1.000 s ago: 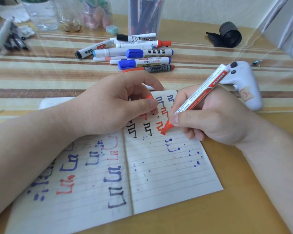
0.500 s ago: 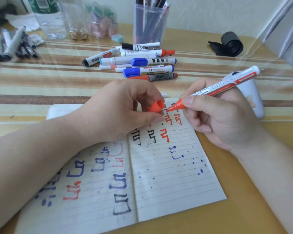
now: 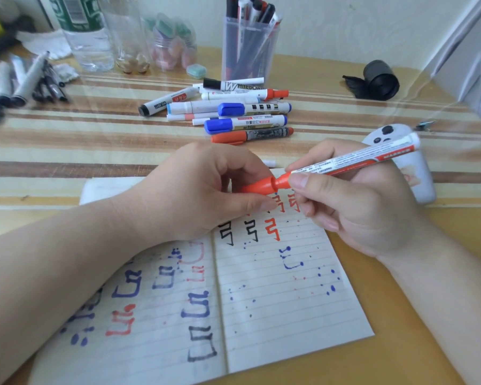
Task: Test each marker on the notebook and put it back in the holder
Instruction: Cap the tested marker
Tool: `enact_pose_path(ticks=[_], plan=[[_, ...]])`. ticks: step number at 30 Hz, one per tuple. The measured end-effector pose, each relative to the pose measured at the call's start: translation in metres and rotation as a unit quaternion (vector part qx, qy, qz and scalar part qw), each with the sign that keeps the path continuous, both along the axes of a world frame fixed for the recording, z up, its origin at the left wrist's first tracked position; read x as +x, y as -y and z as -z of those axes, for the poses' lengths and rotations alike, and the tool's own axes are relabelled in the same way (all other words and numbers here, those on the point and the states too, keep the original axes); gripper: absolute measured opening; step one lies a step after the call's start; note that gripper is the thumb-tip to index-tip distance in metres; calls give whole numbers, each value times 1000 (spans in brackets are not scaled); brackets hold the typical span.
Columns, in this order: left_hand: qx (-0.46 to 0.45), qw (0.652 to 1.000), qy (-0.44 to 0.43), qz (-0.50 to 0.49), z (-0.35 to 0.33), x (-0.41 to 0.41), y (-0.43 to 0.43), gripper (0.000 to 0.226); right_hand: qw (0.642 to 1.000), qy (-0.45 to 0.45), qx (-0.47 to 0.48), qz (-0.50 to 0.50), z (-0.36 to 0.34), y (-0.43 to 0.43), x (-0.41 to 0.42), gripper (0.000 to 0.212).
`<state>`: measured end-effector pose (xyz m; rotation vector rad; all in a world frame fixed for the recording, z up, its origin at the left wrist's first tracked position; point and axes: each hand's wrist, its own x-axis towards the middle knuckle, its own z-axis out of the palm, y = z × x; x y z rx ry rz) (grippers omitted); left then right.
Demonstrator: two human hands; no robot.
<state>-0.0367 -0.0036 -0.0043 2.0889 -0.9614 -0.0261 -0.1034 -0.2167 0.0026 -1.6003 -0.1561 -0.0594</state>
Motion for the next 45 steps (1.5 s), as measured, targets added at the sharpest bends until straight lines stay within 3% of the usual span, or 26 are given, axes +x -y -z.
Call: enact_pose_path(ticks=[5, 11, 15, 18, 20, 25, 31, 41, 45], plan=[[-85, 996, -13, 39, 2, 1, -2, 14, 999, -14, 11, -34, 0, -5, -2, 19], [-142, 972, -158, 102, -3, -1, 1, 27, 996, -27, 42, -72, -1, -2, -1, 32], [-181, 958, -216, 62, -4, 0, 3, 13, 992, -6, 81, -97, -4, 2, 0, 52], [-222, 944, -244, 11, -2, 4, 0, 15, 993, 39, 114, 16, -4, 4, 1, 30], [-231, 944, -237, 13, -1, 5, 0, 16, 995, 41, 70, 62, -1, 0, 0, 19], [-251, 932, -262, -17, -6, -3, 6, 32, 997, 70, -14, 2, 4, -14, -5, 14], [-237, 955, -166, -61, -13, -14, 15, 36, 997, 74, 20, -11, 1, -21, -9, 21], [-218, 963, -148, -50, -12, -19, 14, 32, 997, 39, 64, -8, 0, -24, -9, 25], [-240, 941, -238, -23, -13, -15, 7, 39, 997, 26, 68, -16, -3, -23, -8, 23]])
